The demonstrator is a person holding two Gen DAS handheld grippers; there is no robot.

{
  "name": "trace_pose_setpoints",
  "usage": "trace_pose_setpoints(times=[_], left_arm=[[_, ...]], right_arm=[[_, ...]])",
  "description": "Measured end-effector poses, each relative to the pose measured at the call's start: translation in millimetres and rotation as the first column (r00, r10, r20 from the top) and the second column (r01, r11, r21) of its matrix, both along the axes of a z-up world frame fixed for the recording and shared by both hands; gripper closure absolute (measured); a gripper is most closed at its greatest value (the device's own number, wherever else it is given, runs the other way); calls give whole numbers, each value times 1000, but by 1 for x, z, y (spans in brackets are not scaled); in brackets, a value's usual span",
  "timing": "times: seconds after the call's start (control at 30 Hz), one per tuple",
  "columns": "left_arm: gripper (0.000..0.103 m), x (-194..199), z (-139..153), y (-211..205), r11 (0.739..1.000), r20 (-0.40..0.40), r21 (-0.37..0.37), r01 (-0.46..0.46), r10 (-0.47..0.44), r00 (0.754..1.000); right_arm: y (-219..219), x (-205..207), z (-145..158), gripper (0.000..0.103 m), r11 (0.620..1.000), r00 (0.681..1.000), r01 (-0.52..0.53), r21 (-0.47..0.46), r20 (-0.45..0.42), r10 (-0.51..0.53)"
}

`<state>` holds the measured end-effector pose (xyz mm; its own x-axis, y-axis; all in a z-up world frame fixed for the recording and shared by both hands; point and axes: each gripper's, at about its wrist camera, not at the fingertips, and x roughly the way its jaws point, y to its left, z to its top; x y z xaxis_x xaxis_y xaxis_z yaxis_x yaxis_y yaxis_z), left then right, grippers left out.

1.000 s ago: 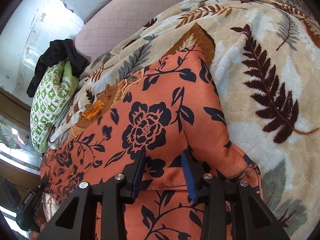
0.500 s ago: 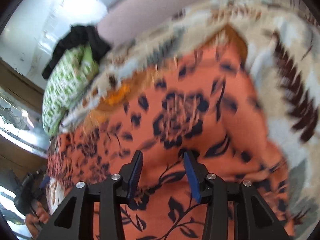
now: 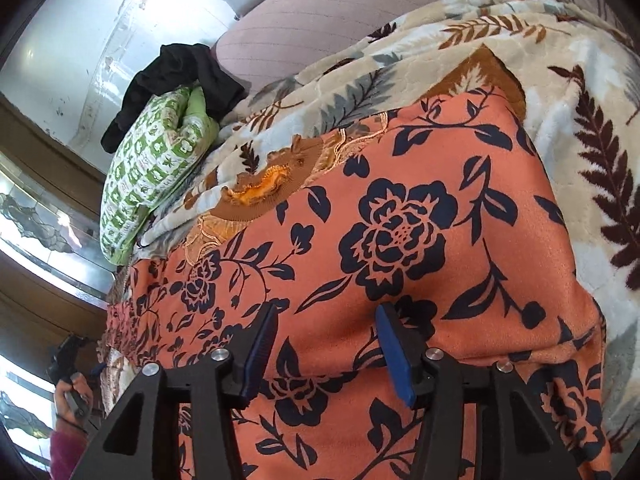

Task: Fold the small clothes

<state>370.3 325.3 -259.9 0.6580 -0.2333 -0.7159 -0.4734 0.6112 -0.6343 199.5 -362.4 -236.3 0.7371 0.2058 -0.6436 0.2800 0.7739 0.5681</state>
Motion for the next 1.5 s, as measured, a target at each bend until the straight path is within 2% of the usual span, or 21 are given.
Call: trace_pose_setpoints(times=[0.07, 0.13, 0.17, 0.2, 0.33, 0.43, 0.57, 0.7, 0.8, 0.9, 1.0, 1.07, 1.1, 1.13, 1.17, 1.2, 1.27, 1.3, 1.33, 1.4, 1.5], left_arm=[[32, 5, -8, -3, 1000, 10, -15, 10, -10, 1000], [51, 8, -10, -6, 999, 54, -32, 2, 0, 999], [52, 12, -10, -8, 1000, 68, -28, 7, -5, 998], [53, 17, -12, -11, 1000, 57, 2, 9, -9, 998], [83, 25, -17, -9, 998, 39, 47, -35, 33, 999], [92, 27, -12, -14, 994, 21, 99, -37, 36, 999], [94, 27, 36, -52, 972, 116, 226, 60, -88, 989], [94, 10, 103, -129, 904, 166, 371, 213, -290, 943], [94, -7, 147, -203, 834, 196, 453, 317, -439, 877], [94, -35, 179, -286, 755, 200, 496, 430, -581, 789], [94, -67, 194, -379, 652, 178, 525, 547, -712, 679], [92, -92, 191, -445, 557, 140, 535, 635, -800, 584], [78, -103, 185, -478, 490, 112, 516, 702, -851, 512], [53, -114, 178, -504, 428, 81, 496, 756, -889, 450], [45, -127, 172, -526, 377, 53, 490, 786, -913, 405], [42, -138, 169, -542, 347, 47, 498, 795, -926, 375], [41, -156, 167, -548, 339, 88, 506, 793, -935, 344], [39, -156, 166, -544, 353, 110, 497, 793, -932, 346], [35, -157, 163, -535, 382, 130, 480, 790, -921, 366], [26, -145, 153, -505, 478, 153, 452, 753, -873, 462], [25, -122, 124, -460, 595, 118, 449, 666, -779, 616]], right_arm=[[-2, 0, -1, 48, 1000, 1000, 3, -2, 2, -3], [-2, 2, -2, 48, 1000, 1000, 3, -6, 3, -3], [-3, 3, -2, 48, 1000, 1000, 3, -9, 3, -3], [-2, 4, -2, 48, 1000, 1000, 1, -14, 3, -1], [-2, 6, -1, 48, 1000, 1000, 0, -25, 9, 0], [-2, 4, 2, 48, 999, 1000, 9, -41, 28, -7], [-6, -3, 11, 48, 997, 997, 48, -58, 63, -45], [-21, -17, 25, 48, 994, 987, 109, -8, 116, -107], [-37, -29, 35, 48, 987, 976, 155, 31, 148, -158], [-55, -43, 43, 48, 976, 962, 202, 76, 172, -212], [-75, -57, 51, 48, 965, 949, 235, 112, 189, -253], [-89, -68, 56, 48, 957, 936, 262, 125, 208, -284], [-95, -72, 58, 48, 952, 929, 275, 134, 218, -299], [-102, -78, 58, 48, 946, 921, 288, 151, 227, -316], [-109, -82, 57, 49, 940, 915, 293, 174, 235, -328], [-115, -84, 56, 49, 937, 914, 287, 199, 235, -330], [-123, -85, 53, 42, 936, 920, 259, 239, 233, -315], [-124, -85, 52, 42, 936, 922, 248, 249, 234, -307], [-125, -84, 53, 41, 938, 925, 237, 251, 235, -297], [-120, -82, 54, 41, 946, 931, 219, 237, 238, -275], [-110, -72, 52, 41, 958, 947, 185, 218, 223, -233]])
